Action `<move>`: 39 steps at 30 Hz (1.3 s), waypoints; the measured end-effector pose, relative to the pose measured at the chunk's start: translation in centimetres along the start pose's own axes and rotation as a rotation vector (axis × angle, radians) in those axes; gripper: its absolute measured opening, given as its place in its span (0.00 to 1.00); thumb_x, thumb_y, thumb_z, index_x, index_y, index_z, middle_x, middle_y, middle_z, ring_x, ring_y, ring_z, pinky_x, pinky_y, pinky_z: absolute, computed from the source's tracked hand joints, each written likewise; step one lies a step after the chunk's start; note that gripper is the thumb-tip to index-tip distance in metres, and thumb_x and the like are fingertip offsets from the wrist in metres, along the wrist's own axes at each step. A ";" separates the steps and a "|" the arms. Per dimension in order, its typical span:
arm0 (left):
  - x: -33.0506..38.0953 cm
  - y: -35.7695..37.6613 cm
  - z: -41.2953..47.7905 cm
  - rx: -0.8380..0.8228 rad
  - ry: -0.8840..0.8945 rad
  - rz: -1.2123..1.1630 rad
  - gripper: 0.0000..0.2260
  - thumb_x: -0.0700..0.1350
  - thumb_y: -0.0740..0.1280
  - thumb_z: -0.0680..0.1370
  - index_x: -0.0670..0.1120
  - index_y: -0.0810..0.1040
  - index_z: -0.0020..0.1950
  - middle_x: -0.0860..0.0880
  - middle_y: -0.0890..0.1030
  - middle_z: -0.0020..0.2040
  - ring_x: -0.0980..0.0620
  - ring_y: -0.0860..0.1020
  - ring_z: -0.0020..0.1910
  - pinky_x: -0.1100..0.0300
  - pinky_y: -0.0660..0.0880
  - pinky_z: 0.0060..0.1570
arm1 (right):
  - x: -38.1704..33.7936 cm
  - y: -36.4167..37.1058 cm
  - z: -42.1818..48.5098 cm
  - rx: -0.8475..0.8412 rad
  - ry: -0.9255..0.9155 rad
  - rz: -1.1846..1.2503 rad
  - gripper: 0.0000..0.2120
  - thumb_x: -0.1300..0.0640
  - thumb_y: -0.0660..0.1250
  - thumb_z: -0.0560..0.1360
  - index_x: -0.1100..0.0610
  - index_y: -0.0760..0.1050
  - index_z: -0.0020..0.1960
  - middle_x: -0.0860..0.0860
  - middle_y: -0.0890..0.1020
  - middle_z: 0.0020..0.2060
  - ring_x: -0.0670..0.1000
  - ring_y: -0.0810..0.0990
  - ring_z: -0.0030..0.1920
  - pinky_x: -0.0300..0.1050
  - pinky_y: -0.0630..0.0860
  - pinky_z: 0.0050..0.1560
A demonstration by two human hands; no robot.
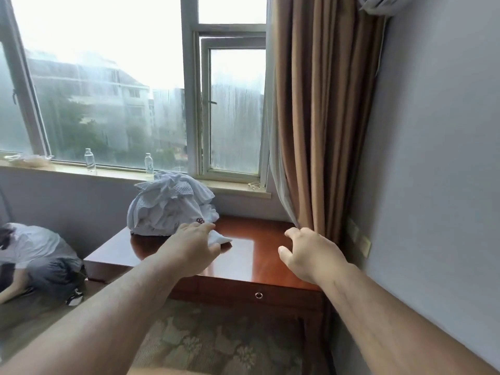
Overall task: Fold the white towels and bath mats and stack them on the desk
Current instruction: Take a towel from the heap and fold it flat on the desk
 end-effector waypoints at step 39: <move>-12.1 15.1 50.7 -0.025 -0.337 -0.066 0.25 0.55 0.61 0.81 0.51 0.65 0.78 0.50 0.73 0.72 0.49 0.67 0.72 0.49 0.68 0.70 | 3.5 19.3 59.7 -0.188 -0.232 0.111 0.25 0.41 0.58 0.80 0.47 0.63 0.74 0.51 0.75 0.64 0.56 0.75 0.64 0.51 0.73 0.60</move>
Point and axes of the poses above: each hand's wrist, its own z-axis towards the middle knuckle, its own y-axis out of the palm, x = y × z, the point moved 2 cm from there along z, towards the middle knuckle
